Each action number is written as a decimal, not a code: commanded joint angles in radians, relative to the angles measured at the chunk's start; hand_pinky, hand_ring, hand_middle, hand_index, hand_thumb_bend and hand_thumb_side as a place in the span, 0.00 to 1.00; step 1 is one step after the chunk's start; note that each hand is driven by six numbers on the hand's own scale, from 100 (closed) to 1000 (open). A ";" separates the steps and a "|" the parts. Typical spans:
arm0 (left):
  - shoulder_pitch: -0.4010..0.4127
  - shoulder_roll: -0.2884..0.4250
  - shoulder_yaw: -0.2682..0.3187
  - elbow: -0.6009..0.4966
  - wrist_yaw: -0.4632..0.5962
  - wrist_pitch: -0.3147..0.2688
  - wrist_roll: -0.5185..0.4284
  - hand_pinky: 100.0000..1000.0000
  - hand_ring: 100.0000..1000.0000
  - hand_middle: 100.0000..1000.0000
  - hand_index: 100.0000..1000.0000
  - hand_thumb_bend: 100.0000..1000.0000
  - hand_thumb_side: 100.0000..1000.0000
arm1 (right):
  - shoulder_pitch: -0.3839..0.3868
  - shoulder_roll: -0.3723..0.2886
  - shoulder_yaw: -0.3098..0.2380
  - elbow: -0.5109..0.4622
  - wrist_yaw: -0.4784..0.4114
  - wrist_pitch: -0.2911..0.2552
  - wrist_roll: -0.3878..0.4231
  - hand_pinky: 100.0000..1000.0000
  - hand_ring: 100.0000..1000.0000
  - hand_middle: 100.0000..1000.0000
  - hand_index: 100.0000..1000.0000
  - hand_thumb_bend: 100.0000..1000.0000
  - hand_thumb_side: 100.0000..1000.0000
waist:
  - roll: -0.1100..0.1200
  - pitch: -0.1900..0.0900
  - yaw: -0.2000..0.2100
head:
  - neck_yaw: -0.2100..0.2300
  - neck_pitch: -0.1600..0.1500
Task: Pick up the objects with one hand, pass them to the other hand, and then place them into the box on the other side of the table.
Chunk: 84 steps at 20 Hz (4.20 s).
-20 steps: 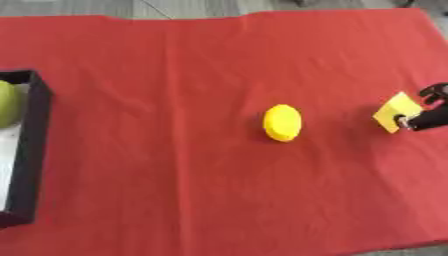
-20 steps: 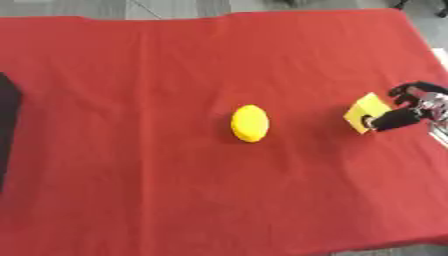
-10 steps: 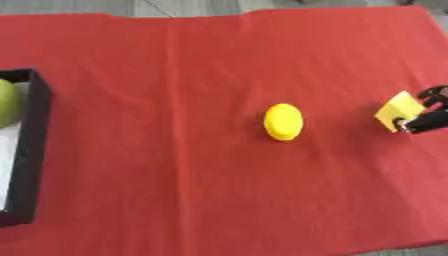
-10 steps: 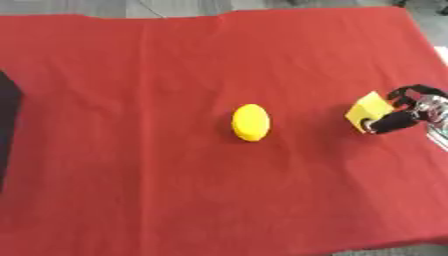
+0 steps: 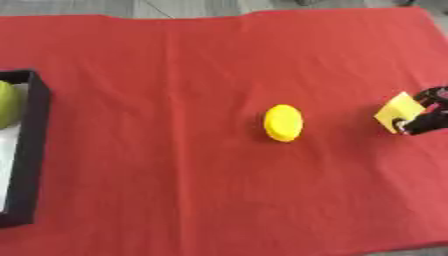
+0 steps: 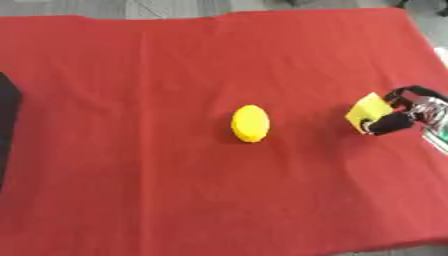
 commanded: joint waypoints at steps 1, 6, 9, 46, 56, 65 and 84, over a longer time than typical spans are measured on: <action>-0.007 0.009 0.002 -0.018 -0.008 0.000 -0.005 0.80 0.70 0.71 0.68 0.00 0.80 | -0.010 -0.025 -0.008 0.001 -0.006 0.002 -0.012 0.89 0.86 0.85 0.91 0.16 0.21 | 0.001 -0.014 0.000 | -0.002 -0.012; -0.007 0.008 0.002 -0.018 -0.009 0.001 -0.007 0.80 0.70 0.71 0.67 0.00 0.80 | -0.012 -0.022 -0.005 0.005 -0.010 0.003 -0.019 0.89 0.86 0.85 0.90 0.16 0.21 | 0.001 -0.011 0.001 | -0.004 -0.012; -0.007 0.007 0.001 -0.018 -0.010 0.001 -0.009 0.80 0.70 0.71 0.67 0.00 0.81 | -0.014 -0.021 -0.001 0.008 -0.010 0.003 -0.021 0.89 0.85 0.84 0.90 0.16 0.21 | 0.001 -0.009 0.003 | -0.004 -0.012; -0.027 0.042 0.003 -0.018 0.011 -0.035 -0.001 0.80 0.70 0.71 0.67 0.00 0.74 | -0.065 0.078 0.051 -0.240 -0.208 -0.158 -0.585 0.75 0.66 0.53 0.61 0.00 0.00 | 0.014 -0.052 0.004 | 0.029 -0.011; -0.067 0.091 -0.005 -0.018 0.034 -0.081 0.000 0.80 0.69 0.70 0.67 0.00 0.69 | -0.231 0.209 0.175 -0.240 -0.087 -0.263 -0.625 0.74 0.65 0.55 0.63 0.00 0.20 | 0.022 -0.074 0.010 | 0.038 0.004; -0.114 0.166 -0.011 -0.018 0.057 -0.126 0.000 0.79 0.69 0.70 0.68 0.00 0.65 | -0.308 0.315 0.295 -0.240 -0.013 -0.337 -0.638 0.73 0.64 0.55 0.64 0.00 0.26 | 0.028 -0.082 0.012 | 0.054 0.018; -0.274 0.311 -0.143 -0.018 0.022 -0.095 -0.208 0.79 0.70 0.70 0.69 0.00 0.63 | -0.455 0.386 0.507 -0.240 0.151 -0.428 -0.557 0.74 0.63 0.55 0.64 0.00 0.10 | 0.043 -0.085 0.026 | 0.072 0.034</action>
